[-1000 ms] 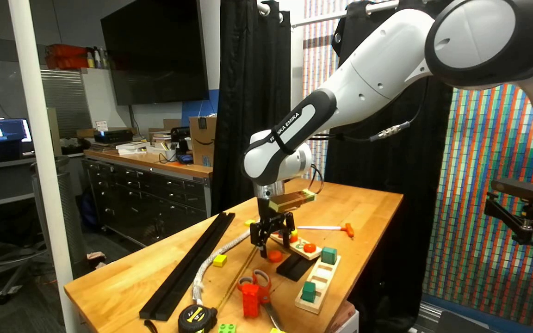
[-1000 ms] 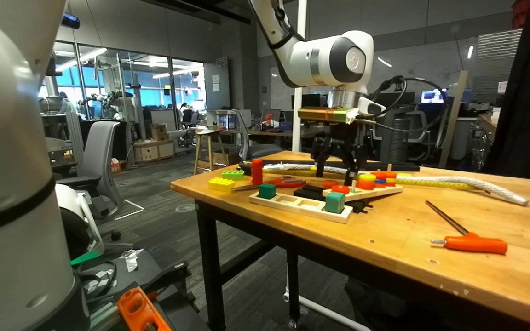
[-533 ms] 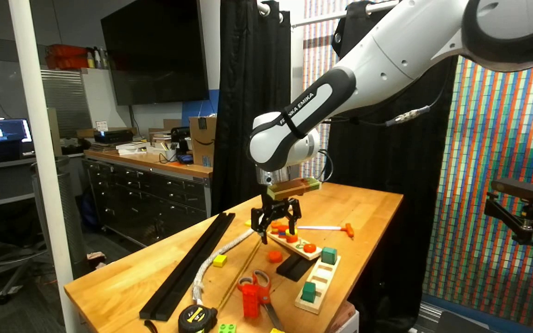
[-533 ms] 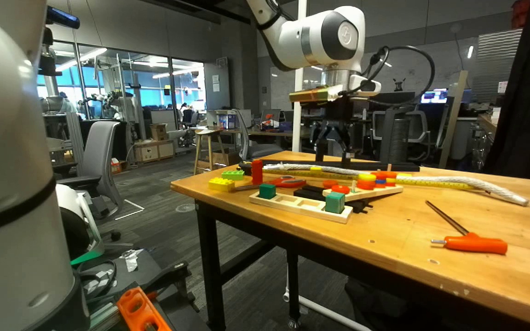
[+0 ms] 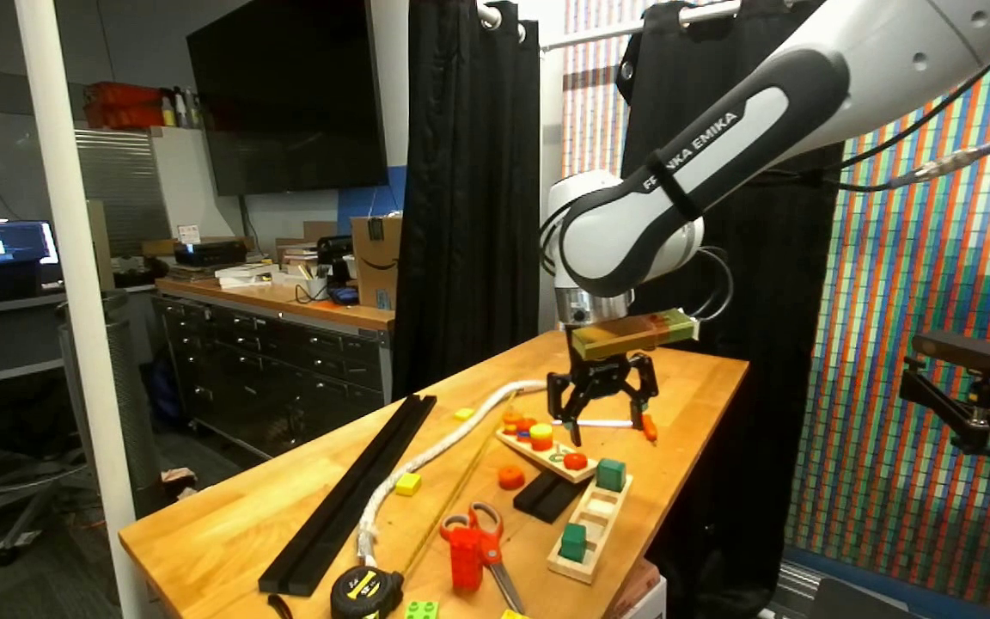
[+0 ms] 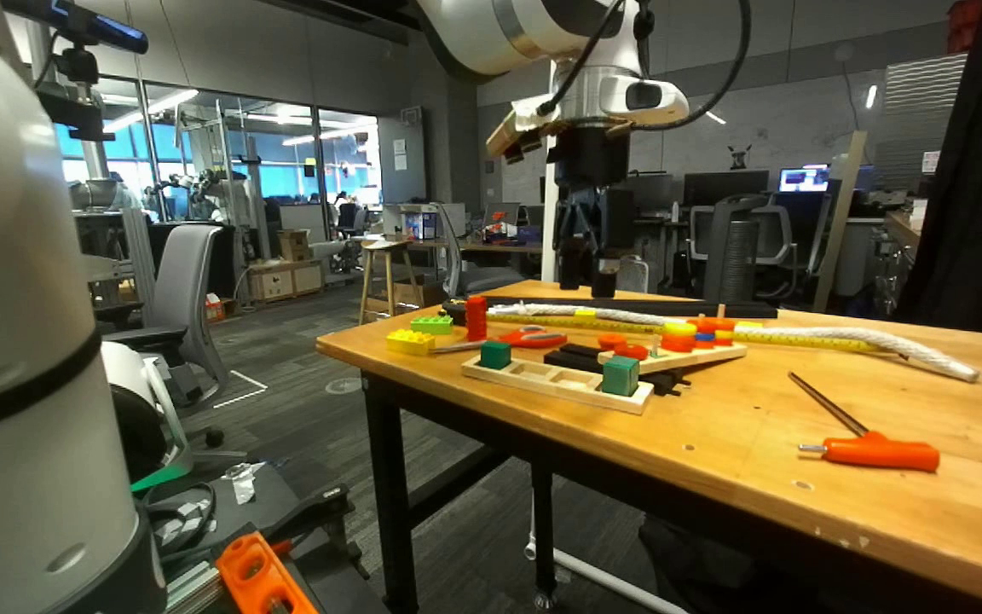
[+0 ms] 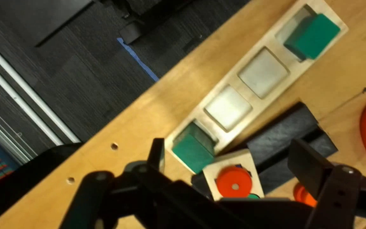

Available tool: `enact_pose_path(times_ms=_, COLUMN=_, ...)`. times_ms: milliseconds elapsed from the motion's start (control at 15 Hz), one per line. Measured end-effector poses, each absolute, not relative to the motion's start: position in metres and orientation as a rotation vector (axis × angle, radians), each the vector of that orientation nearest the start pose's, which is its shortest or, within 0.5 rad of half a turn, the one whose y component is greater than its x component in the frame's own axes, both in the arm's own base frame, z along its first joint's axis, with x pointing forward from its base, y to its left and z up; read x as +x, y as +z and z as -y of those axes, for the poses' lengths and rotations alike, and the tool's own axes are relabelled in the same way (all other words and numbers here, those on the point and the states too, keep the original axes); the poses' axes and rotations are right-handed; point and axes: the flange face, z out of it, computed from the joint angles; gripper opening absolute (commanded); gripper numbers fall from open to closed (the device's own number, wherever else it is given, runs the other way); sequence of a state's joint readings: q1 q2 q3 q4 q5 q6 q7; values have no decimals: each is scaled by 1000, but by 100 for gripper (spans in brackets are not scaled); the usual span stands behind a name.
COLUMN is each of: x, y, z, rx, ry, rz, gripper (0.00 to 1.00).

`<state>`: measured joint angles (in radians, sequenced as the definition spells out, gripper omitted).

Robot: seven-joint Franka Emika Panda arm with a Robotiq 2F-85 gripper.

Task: Pick up the second orange object to the right from the wood and put it on the table

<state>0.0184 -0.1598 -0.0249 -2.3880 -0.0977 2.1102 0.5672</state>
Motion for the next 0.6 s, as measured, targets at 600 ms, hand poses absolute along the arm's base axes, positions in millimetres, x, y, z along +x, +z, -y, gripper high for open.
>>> enact_pose_path(times_ms=600, x=399, y=386, z=27, rx=-3227, ry=123, rz=-539, gripper=100)
